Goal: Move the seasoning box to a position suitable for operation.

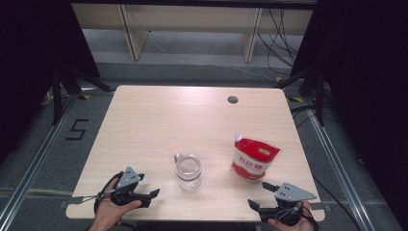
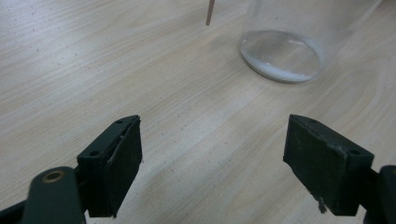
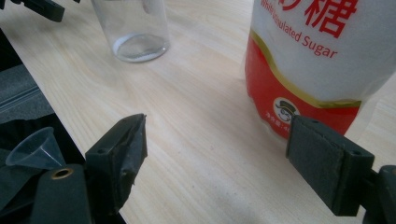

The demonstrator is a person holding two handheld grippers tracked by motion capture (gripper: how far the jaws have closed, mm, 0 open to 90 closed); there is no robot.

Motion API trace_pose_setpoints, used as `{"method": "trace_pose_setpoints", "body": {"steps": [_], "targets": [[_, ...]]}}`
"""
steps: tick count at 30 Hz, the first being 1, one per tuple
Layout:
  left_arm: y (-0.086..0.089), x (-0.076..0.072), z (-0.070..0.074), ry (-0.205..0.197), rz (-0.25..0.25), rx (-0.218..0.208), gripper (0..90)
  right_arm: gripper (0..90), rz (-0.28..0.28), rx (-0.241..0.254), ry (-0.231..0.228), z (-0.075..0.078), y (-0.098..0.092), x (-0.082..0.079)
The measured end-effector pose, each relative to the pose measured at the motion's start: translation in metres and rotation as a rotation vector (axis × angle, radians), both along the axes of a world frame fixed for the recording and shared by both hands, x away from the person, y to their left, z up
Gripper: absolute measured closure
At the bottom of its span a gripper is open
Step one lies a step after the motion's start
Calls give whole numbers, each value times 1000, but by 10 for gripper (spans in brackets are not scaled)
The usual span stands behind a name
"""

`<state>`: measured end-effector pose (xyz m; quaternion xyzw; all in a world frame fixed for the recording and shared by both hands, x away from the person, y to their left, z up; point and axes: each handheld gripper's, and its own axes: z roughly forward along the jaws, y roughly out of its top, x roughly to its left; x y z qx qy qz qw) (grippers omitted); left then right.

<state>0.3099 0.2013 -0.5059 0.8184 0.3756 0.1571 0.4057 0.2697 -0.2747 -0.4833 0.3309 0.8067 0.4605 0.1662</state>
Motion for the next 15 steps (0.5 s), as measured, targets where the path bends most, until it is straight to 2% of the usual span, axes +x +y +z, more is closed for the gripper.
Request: {"method": "trace_pose_setpoints", "body": {"steps": [2,3,4,5,6,7,8,9,10,11,12,14,15], "targets": [[0,0,0,5,5,-1,194,214,0,4,11,0,0,-1],[-1,0,0,6,7,-2,194,214,2,0,-1,0,0,0],[-1,0,0,18,15,-5,195,214,1,3,15,0,1,-1],[-4,1,-1,6,31,-36,197,214,-1,2,7,0,1,-1],[-2,1,0,7,22,-7,200,214,1,-1,0,0,1,0],[-3,2,1,-2,13,0,203,214,7,-1,0,0,1,0],[-3,4,1,-9,12,4,207,214,8,-1,1,0,1,0],[-5,5,1,-11,17,-17,230,214,1,0,3,0,1,0],[-4,8,3,-8,-6,12,278,214,5,6,22,0,2,0],[-4,10,4,-13,-2,9,300,214,8,0,1,0,1,0],[-6,11,4,-9,12,1,288,214,-15,4,17,1,2,-2],[-8,16,4,-14,27,-3,289,214,-11,7,12,2,2,-2],[-6,20,6,-18,7,20,290,214,-10,5,8,1,2,-1]]}}
